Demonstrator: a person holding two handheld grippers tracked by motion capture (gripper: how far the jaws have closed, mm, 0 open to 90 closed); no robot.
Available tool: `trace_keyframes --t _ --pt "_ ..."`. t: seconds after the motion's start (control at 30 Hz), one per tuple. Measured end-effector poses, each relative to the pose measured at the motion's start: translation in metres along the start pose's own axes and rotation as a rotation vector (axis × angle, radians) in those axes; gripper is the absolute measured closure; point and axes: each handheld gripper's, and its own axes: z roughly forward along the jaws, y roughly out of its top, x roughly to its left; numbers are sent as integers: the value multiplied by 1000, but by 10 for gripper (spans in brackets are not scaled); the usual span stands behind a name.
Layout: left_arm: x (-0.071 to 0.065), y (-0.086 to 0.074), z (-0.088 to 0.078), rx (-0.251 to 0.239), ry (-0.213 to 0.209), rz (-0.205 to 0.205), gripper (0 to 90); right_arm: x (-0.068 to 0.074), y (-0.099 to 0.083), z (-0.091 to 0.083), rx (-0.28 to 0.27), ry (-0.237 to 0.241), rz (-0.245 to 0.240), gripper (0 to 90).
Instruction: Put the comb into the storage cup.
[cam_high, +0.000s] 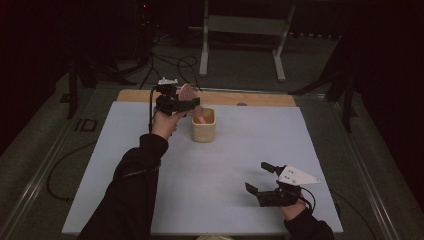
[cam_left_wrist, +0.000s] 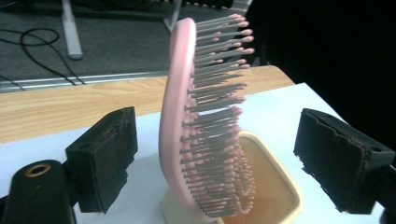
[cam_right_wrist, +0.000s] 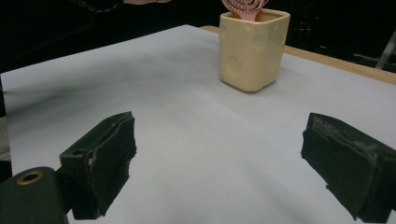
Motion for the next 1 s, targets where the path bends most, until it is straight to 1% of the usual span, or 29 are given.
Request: trace_keyframes --t 0.13,0.3,0.33,0.4,0.43,0.47,0.5,0.57,0.67,0.7,0.8,0.87,0.97,1.0 --pt "2 0 -3 -2 -28 15 56 0 0 0 2 1 -4 97" --pt "0 -2 -5 11 -40 50 5 0 0 0 -1 1 1 97" --pt "0 -2 -6 12 -50 55 5 0 0 0 -2 1 1 96" --pt "0 -2 -7 9 -48 69 4 -1 0 0 -1 2 5 96" --pt "1 -2 -7 7 -58 75 3 -1 -1 0 -1 2 7 96" --pt "1 -2 -7 7 -53 79 3 -1 -1 0 -1 4 7 96" --pt "2 -2 -8 7 -54 81 3 -1 -1 0 -2 5 6 97" --pt "3 -1 -8 -5 -56 72 3 -2 -1 0 -1 3 6 97" --pt "4 -1 -8 -2 -63 70 2 -3 -2 0 0 2 12 97" --pt "4 -2 -8 1 -68 80 2 -3 -2 0 0 3 13 96" --pt "3 -3 -10 -4 -58 103 2 -3 -1 -1 -1 3 11 97" --pt "2 -4 -12 -16 -29 125 2 -3 -2 0 -1 2 10 96" --pt "2 -4 -13 -15 -29 135 2 -3 -2 0 0 3 7 96" --pt "2 -4 -15 -23 -32 151 2 -3 -2 0 1 2 7 96"
